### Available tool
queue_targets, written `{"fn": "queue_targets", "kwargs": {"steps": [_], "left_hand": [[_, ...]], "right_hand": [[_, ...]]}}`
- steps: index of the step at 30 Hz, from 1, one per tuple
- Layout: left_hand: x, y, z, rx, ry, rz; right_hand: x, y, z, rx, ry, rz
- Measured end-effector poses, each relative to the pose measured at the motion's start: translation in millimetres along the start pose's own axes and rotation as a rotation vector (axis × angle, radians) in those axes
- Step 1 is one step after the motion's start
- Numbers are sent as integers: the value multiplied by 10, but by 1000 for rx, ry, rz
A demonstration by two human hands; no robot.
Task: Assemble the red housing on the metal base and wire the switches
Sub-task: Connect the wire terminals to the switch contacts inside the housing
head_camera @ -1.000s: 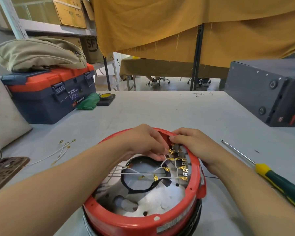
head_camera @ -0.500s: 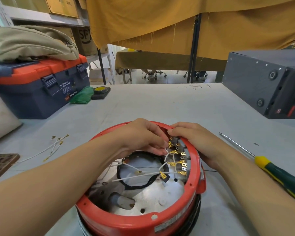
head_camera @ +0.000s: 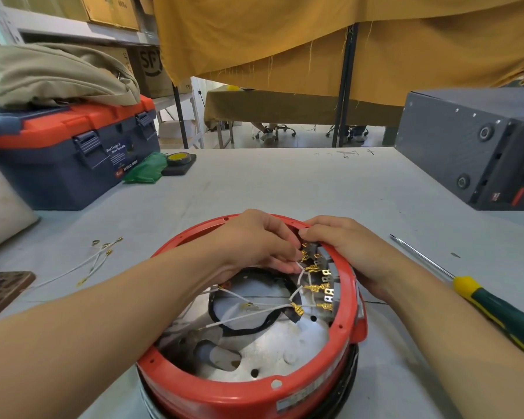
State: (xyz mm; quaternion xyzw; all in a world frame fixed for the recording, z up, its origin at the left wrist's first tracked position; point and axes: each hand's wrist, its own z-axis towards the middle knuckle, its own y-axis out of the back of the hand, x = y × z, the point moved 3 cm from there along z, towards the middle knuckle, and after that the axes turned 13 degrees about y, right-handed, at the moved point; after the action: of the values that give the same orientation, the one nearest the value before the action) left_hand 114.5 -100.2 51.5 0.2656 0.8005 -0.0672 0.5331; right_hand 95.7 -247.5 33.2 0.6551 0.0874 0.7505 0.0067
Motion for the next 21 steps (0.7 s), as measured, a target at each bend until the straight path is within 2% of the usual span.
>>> {"fn": "queue_targets", "kwargs": {"steps": [21], "left_hand": [[4,-28,0,-27,-19,11]], "right_hand": [[35,-6,-12,-35,37,-76]]}}
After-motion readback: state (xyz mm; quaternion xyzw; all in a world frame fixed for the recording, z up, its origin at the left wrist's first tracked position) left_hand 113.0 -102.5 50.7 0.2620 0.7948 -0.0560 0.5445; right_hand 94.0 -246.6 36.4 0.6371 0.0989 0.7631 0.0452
